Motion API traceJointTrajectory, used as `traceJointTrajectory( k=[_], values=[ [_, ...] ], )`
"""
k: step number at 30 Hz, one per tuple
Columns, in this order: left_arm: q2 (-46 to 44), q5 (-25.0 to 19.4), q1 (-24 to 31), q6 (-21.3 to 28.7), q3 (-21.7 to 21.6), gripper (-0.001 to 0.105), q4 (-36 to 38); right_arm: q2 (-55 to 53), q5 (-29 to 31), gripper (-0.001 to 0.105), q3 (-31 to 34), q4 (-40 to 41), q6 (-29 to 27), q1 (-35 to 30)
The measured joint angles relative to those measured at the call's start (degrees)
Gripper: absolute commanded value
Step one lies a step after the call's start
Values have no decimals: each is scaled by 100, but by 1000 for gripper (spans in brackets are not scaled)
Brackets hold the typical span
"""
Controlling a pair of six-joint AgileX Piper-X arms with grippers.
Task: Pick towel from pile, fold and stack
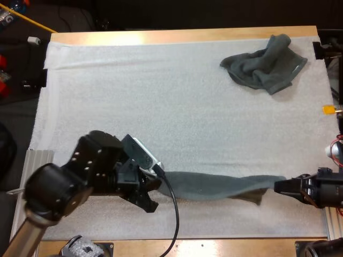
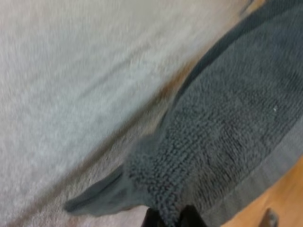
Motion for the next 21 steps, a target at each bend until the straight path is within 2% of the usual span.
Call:
traceJointTrajectory(
  k=[5, 9, 15, 21],
  values=[
    [98, -14, 399, -87, 781, 0, -923, 351, 138, 0, 686, -1160, 230, 0],
    [434, -13, 888, -89, 1152, 0, -1648, 1053, 139, 0, 1041, -2284, 672, 0],
    [1371, 125, 1477, -95, 1236, 0, -2664, 2236, 139, 0, 1069, -3481, 1160, 0],
    [2231, 345, 1769, -257, 1236, 0, -3335, 3084, 157, 0, 1069, -4416, 1692, 0]
  ],
)
